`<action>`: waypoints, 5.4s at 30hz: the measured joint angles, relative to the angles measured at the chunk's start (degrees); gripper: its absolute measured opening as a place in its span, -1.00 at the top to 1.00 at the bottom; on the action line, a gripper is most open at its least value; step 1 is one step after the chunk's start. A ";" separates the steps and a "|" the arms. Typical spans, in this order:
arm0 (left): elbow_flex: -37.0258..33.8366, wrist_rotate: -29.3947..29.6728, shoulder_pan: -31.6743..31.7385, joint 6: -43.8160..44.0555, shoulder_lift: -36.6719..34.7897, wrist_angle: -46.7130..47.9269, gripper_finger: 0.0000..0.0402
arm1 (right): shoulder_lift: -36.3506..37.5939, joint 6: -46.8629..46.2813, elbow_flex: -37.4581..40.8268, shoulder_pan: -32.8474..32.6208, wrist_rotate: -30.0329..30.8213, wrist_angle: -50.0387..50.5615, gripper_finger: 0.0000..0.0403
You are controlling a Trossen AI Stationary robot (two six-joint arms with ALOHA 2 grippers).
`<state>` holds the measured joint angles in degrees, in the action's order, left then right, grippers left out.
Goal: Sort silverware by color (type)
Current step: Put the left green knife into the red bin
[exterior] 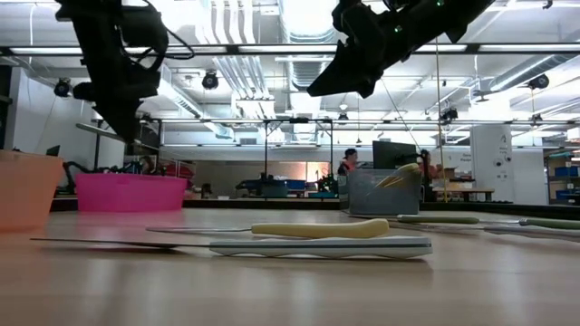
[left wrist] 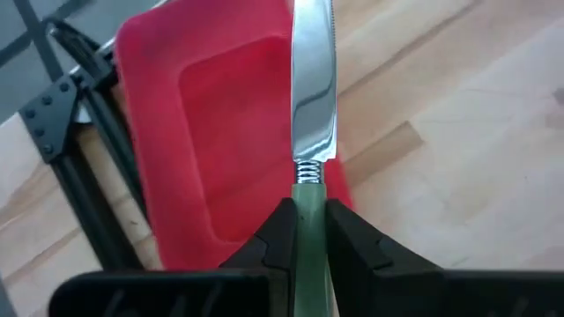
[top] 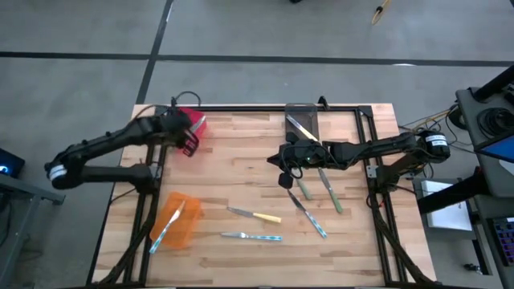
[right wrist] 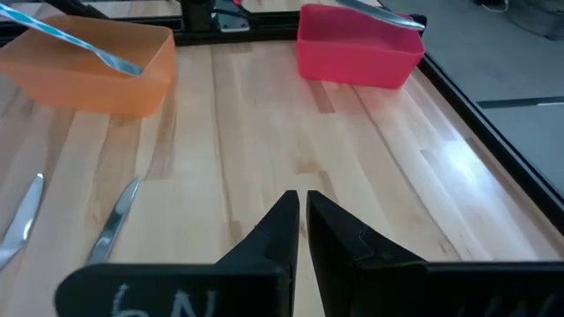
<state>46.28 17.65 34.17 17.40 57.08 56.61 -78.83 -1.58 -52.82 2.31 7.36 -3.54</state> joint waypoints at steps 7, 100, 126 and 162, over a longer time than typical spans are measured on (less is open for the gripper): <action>0.52 -1.65 7.74 -6.89 1.49 0.23 0.89 | 0.02 -0.59 0.00 0.00 -0.01 0.34 0.91; -24.39 -3.69 -52.68 -5.83 -0.88 -87.30 0.65 | 0.17 -12.26 -0.92 -2.67 1.20 6.54 0.91; -23.95 -14.14 -41.19 -18.64 -25.24 -54.33 1.00 | 0.31 -18.91 -0.92 -1.25 1.68 6.16 0.91; -43.00 -13.86 -41.86 -6.13 -44.38 -71.57 1.00 | -0.11 -65.93 -4.13 -16.68 -2.75 54.58 0.91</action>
<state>3.29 3.79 -7.68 11.27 12.70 -14.96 -78.94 -67.52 -56.95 -14.37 4.61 51.04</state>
